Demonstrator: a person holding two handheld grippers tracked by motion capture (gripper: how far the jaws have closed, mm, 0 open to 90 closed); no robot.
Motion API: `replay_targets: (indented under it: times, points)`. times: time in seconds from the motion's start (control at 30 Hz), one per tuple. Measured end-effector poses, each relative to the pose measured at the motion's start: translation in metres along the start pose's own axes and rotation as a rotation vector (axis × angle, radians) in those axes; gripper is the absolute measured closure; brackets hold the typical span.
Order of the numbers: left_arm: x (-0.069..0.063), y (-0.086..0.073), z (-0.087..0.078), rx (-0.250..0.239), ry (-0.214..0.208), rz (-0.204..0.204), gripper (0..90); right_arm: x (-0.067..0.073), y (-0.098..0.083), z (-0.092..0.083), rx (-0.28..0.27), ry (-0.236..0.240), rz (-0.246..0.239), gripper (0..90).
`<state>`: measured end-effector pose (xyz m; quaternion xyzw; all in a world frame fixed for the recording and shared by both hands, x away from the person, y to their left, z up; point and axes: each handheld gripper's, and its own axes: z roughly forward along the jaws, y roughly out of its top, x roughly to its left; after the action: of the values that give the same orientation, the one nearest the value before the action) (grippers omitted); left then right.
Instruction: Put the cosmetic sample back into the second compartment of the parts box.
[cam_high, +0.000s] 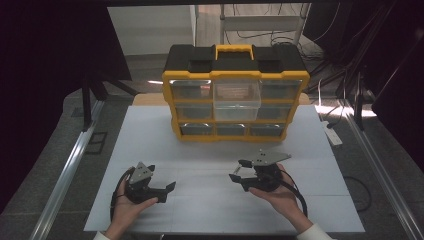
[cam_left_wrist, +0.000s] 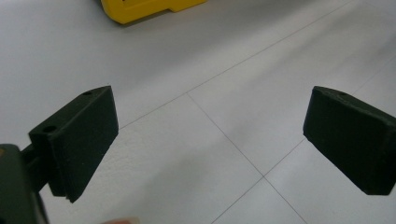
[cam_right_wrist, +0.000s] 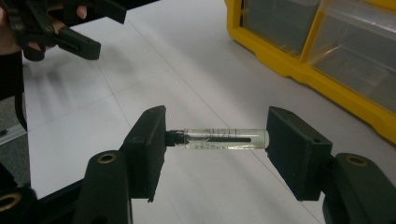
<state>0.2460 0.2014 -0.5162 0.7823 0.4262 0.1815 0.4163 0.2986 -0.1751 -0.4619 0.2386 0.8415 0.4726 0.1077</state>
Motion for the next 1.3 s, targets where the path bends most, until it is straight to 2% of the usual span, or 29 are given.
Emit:
replay_targets:
  times: [0.13,0.63,1.3]
  points:
    - [0.0,0.0,0.0,0.001,-0.001,0.0,3.7,-0.001,0.002,-0.004,-0.025,0.002,0.011,40.2]
    - [0.0,0.0,0.001,0.002,-0.002,0.0,3.7,0.0,0.013,-0.021,-0.115,-0.03,0.006,40.2]
    - [-0.001,0.0,0.001,0.0,-0.001,-0.002,3.7,0.001,0.025,-0.037,-0.169,-0.062,-0.005,40.2]
